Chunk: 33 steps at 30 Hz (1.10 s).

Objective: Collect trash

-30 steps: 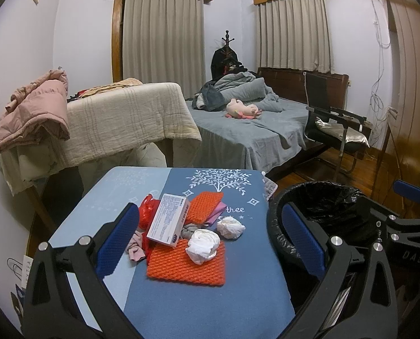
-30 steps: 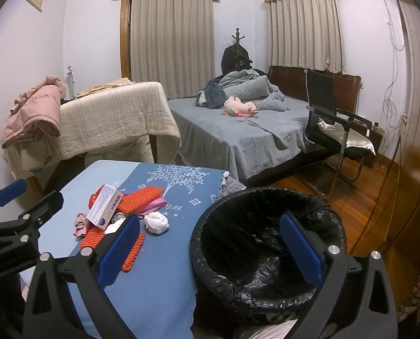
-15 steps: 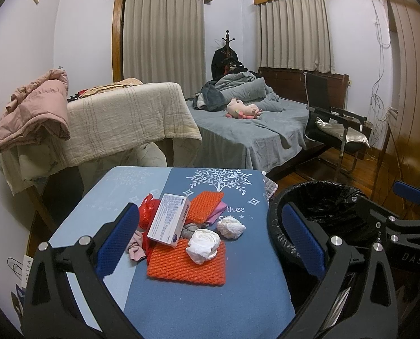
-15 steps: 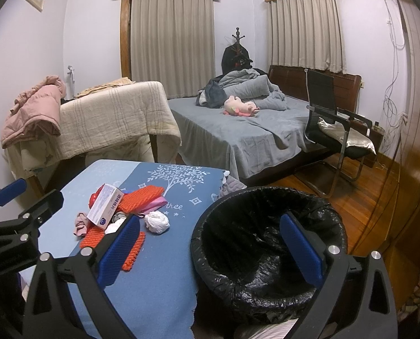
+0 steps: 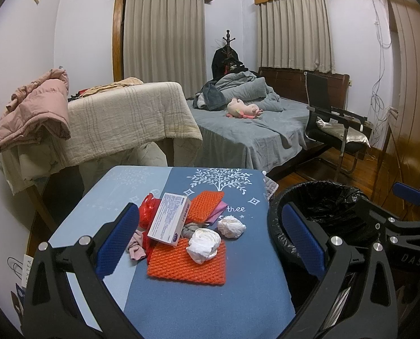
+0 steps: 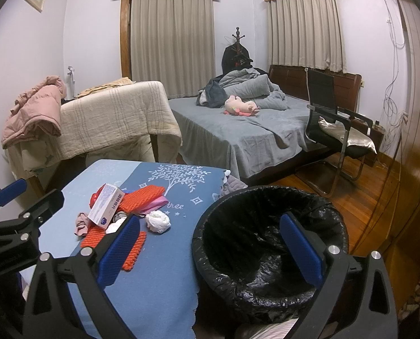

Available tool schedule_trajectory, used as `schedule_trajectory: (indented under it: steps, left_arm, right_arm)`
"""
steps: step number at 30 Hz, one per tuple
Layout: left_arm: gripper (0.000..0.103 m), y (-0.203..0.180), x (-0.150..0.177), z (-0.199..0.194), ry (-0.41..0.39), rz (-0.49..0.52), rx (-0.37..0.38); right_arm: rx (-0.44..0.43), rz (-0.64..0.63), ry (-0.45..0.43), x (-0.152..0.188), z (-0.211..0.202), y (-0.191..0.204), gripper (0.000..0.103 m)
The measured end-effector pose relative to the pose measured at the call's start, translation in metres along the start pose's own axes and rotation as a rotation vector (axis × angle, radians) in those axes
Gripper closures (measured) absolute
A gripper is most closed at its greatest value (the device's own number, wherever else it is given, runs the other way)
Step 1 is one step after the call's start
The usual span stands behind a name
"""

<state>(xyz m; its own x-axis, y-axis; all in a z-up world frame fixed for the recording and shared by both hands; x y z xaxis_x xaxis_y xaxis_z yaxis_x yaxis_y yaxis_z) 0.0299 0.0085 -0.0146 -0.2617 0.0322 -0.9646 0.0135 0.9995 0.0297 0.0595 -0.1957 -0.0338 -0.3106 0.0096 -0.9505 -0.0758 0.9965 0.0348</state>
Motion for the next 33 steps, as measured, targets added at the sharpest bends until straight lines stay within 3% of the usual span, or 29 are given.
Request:
schedule_trajectory:
  steps: [21,33]
  left_arm:
    - [0.005,0.012,0.011,0.007,0.012,-0.007,-0.012]
    - [0.005,0.017,0.014,0.016,0.044,-0.020,-0.029]
  right_arm:
    - [-0.009,-0.002,0.004,0.002,0.002,0.006,0.006]
    - [-0.057,-0.006,0.021,0.005,0.019,0.020,0.006]
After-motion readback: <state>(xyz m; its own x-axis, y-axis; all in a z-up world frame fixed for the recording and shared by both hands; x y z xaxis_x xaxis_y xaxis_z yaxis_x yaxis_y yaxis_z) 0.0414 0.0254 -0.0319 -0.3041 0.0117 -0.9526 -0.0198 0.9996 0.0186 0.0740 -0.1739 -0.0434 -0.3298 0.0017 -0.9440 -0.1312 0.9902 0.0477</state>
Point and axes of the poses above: each gripper's, at about its wrist camera, not at the fingertips, and z roughly the way its jaws point, y to its left, x to its underside, the point moved 3 cm from there along z, roughly the way its jaws point, and after that the axes turned 11 degrees about -y, right-handed, at the moved point
